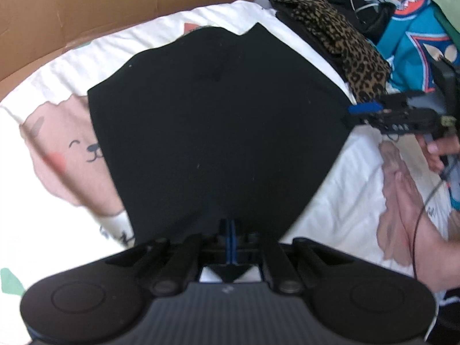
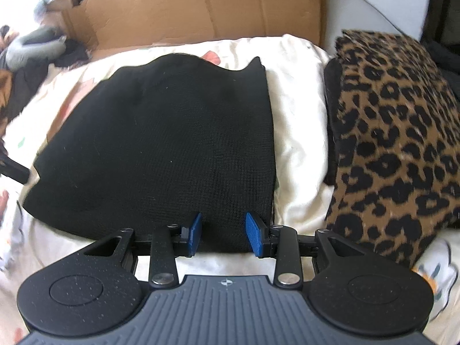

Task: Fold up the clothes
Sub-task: 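Close the left gripper on the black shorts edge while the right gripper grasps beside it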

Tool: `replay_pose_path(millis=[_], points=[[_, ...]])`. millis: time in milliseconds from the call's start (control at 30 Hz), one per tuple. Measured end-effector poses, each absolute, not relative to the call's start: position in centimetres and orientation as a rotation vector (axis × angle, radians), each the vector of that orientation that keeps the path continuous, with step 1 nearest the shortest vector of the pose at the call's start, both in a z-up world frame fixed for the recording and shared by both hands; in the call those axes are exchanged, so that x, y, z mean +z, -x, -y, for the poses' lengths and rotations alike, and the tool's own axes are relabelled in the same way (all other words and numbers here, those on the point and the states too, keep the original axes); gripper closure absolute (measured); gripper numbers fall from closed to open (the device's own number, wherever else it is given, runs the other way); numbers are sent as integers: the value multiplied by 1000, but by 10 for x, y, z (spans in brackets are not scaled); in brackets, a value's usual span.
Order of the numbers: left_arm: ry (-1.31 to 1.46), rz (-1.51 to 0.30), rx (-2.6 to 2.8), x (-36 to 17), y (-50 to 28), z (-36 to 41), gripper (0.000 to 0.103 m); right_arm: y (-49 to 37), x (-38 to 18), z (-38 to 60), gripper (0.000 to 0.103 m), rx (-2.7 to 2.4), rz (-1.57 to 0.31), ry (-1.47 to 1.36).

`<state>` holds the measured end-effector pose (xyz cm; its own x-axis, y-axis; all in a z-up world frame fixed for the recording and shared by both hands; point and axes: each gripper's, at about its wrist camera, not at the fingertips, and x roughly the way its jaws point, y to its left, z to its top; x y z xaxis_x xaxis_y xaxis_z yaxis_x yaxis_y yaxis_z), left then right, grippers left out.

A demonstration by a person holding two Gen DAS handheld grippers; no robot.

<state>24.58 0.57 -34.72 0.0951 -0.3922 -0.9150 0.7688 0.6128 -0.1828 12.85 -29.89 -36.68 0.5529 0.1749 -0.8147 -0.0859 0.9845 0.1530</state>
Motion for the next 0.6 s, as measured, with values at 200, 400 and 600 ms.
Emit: replay_pose_path(millis=[200, 400, 600], points=[[-415, -1176, -903, -354, -250, 8, 101, -117, -365, 306, 62, 139, -978, -160], [-474, -1180, -849, -374, -250, 14, 99, -108, -369, 318, 62, 107, -994, -258], [-482, -1195, -830, -380, -253, 12, 99, -102, -380, 343, 62, 66, -1002, -465]])
